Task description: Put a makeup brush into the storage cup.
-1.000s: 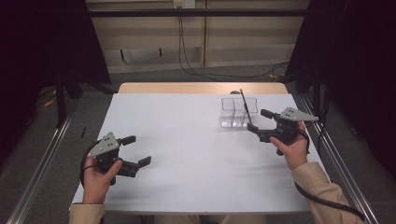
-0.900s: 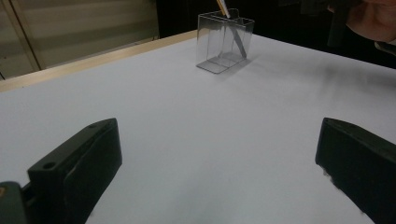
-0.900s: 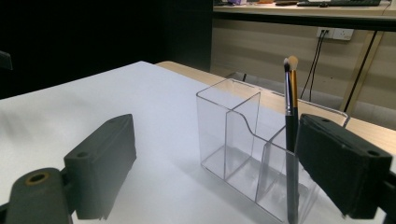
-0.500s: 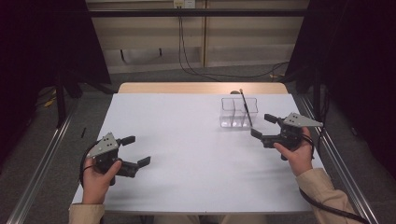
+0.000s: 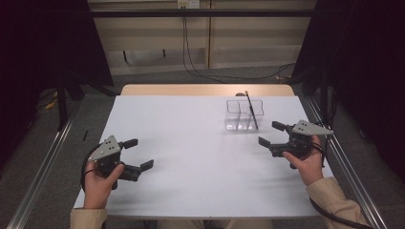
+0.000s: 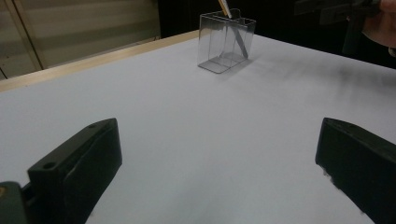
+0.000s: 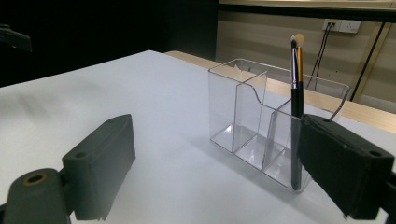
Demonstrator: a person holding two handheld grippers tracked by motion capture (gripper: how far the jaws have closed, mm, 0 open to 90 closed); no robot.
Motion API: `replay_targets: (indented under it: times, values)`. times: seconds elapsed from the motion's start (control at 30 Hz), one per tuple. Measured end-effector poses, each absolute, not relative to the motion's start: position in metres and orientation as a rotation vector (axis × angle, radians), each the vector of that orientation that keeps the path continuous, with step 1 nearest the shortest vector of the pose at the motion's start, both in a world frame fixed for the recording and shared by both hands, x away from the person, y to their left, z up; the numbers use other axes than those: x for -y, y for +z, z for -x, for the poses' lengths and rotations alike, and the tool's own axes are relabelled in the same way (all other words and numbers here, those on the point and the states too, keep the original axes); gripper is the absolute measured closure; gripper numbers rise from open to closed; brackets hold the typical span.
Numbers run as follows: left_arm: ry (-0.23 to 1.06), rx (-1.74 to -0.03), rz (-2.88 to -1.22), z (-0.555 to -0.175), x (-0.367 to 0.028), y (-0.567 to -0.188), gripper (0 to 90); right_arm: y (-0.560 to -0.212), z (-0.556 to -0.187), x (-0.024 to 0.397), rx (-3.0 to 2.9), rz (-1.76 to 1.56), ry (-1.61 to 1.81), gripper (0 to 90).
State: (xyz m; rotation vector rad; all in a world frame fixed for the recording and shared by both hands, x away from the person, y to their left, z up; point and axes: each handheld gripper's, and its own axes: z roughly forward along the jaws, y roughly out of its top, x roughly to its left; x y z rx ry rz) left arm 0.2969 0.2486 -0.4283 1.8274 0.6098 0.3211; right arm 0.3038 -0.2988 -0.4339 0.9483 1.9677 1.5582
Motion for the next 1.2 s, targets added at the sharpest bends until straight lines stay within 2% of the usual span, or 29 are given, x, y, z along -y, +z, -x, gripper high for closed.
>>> replay_targets:
  times: [1.2]
  values:
    - [0.328, -0.610, -1.824, -0.297, -0.249, -0.427, 0.4, -0.438, -0.275, 0.300, -2.046, -0.885, 1.531, 11.8]
